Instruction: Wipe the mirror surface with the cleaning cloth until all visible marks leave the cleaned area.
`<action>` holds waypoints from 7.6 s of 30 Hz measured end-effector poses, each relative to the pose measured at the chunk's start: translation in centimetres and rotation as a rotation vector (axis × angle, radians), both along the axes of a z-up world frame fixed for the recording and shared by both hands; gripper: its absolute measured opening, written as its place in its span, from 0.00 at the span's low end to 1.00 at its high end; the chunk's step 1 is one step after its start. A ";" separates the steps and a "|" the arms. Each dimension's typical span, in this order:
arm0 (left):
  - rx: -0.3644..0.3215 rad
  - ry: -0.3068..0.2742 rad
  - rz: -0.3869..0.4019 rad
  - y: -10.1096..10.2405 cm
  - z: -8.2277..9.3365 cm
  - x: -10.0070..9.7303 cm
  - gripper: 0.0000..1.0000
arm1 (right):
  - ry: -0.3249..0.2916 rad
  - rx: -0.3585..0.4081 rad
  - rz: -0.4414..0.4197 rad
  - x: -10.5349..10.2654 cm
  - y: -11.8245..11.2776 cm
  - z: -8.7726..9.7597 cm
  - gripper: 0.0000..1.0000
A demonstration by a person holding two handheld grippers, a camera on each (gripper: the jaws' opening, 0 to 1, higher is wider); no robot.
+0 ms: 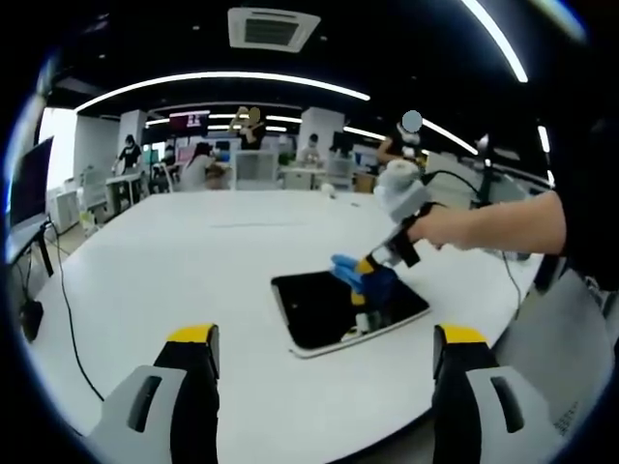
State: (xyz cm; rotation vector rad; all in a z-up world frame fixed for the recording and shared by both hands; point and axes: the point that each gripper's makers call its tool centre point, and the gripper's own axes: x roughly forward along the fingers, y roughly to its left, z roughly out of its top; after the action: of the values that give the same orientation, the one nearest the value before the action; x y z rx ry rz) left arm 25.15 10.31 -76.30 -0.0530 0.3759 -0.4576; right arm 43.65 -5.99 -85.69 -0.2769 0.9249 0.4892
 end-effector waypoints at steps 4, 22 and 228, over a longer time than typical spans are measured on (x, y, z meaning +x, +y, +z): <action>0.000 -0.001 -0.004 -0.1 0.0 -0.1 0.92 | 0.002 0.005 0.015 -0.2 1.4 0.0 0.01; 0.007 0.003 -0.006 0.0 -0.1 -0.2 0.90 | 0.018 0.005 0.079 -0.3 5.7 -0.1 0.01; -0.021 -0.038 -0.027 -0.6 0.8 -0.4 0.88 | 0.097 0.067 0.038 -6.3 -3.1 0.0 0.01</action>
State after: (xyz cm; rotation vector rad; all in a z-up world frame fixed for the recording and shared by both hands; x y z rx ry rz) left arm 24.70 9.67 -75.49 -0.0594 0.3347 -0.4884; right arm 37.40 -9.13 -85.72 -0.2116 0.9975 0.5715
